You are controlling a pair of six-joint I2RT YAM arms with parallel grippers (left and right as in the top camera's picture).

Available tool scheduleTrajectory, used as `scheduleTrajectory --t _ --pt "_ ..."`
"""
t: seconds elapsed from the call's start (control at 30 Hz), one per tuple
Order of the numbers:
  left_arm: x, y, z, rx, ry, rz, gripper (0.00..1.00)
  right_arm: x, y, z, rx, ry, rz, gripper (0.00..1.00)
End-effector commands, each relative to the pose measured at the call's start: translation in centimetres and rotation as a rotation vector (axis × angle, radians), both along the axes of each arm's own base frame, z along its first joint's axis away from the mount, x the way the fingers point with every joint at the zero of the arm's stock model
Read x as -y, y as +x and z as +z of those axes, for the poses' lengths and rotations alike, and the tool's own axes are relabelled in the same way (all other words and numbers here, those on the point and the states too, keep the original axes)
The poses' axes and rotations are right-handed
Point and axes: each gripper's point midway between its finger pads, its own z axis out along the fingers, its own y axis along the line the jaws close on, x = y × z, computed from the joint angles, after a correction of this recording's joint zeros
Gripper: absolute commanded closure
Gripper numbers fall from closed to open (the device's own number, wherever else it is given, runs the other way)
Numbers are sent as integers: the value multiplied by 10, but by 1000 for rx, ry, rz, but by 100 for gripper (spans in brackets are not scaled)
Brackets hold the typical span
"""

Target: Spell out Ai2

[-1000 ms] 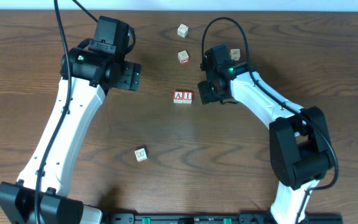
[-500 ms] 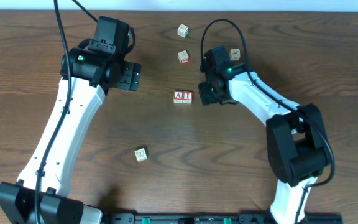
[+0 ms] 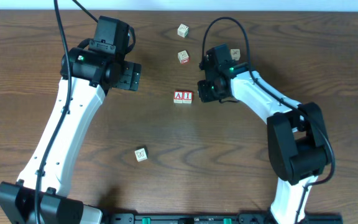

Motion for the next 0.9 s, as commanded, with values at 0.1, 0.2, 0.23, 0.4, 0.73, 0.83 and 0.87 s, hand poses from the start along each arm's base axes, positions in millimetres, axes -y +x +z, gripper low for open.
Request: scheduleTrajectory --t 0.1,0.2,0.23,0.4,0.73,0.83,0.87 --pt "-2 0 -2 -5 21 -1 5 12 13 3 -20 58 -118 69" --pt "-2 0 -2 -5 21 -1 5 12 16 4 -37 122 -162 69" --pt "-2 0 -2 -5 21 -1 5 11 16 4 -44 148 -175 69" --pt "-2 0 -2 -5 21 -1 5 19 17 0 -75 202 -248 69" --pt "-2 0 -2 -5 21 -1 5 14 12 -11 -122 385 -320 67" --pt "-2 0 -2 -5 21 -1 5 13 12 -12 -132 406 -352 68" --pt "-2 0 -2 -5 21 -1 5 13 13 -12 -135 408 -358 68"
